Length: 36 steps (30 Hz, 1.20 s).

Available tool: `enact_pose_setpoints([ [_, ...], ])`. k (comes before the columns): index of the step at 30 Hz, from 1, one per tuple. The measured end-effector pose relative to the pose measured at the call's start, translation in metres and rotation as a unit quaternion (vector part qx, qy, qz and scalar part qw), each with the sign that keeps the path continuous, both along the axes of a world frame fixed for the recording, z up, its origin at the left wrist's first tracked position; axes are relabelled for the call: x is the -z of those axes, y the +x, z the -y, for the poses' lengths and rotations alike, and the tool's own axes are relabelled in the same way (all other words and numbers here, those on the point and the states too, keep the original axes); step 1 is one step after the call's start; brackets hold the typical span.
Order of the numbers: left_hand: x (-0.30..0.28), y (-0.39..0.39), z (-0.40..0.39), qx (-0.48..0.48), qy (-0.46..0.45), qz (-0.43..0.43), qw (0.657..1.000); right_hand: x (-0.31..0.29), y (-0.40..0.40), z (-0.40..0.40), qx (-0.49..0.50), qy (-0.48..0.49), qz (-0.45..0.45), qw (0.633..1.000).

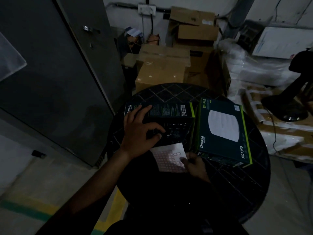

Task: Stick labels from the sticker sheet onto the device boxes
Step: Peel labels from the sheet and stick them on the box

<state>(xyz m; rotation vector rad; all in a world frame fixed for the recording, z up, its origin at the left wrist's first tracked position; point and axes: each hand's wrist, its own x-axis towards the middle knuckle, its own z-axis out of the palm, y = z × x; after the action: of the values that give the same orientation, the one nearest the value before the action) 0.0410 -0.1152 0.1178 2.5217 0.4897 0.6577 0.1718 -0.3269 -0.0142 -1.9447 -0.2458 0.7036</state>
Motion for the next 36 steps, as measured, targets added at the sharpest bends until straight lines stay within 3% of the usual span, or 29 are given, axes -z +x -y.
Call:
enact_pose_setpoints([
  [5, -0.008, 0.003, -0.006, 0.005, 0.0, -0.048, 0.999, -0.083, -0.013, -0.002, -0.105, 0.159, 0.029, 0.981],
  [8, -0.016, 0.002, -0.009, 0.031, -0.013, -0.086, 0.996, -0.117, -0.018, 0.001, -0.127, 0.216, -0.005, 0.968],
  [18, -0.034, -0.005, -0.015, 0.097, -0.085, -0.17, 0.977, -0.133, -0.026, -0.01, -0.073, 0.265, -0.051, 0.96],
  [20, -0.034, -0.005, -0.016, 0.092, -0.09, -0.172, 0.977, -0.127, -0.027, -0.014, -0.053, 0.238, -0.009, 0.97],
  [22, -0.032, -0.005, -0.016, 0.081, -0.088, -0.169, 0.978, -0.124, -0.03, -0.018, -0.015, 0.15, 0.128, 0.98],
  [24, -0.032, -0.005, -0.015, 0.076, -0.087, -0.164, 0.98, -0.129, -0.035, -0.02, 0.001, 0.048, 0.309, 0.95],
  [26, -0.033, -0.005, -0.014, 0.076, -0.093, -0.166, 0.979, -0.138, -0.043, -0.024, -0.037, 0.023, 0.406, 0.913],
  [30, -0.035, -0.006, -0.013, 0.087, -0.1, -0.157, 0.979, -0.143, -0.052, -0.035, -0.067, 0.037, 0.454, 0.888],
  [36, -0.039, -0.009, -0.012, 0.102, -0.102, -0.156, 0.977, -0.138, -0.048, -0.042, -0.053, 0.053, 0.373, 0.925],
])
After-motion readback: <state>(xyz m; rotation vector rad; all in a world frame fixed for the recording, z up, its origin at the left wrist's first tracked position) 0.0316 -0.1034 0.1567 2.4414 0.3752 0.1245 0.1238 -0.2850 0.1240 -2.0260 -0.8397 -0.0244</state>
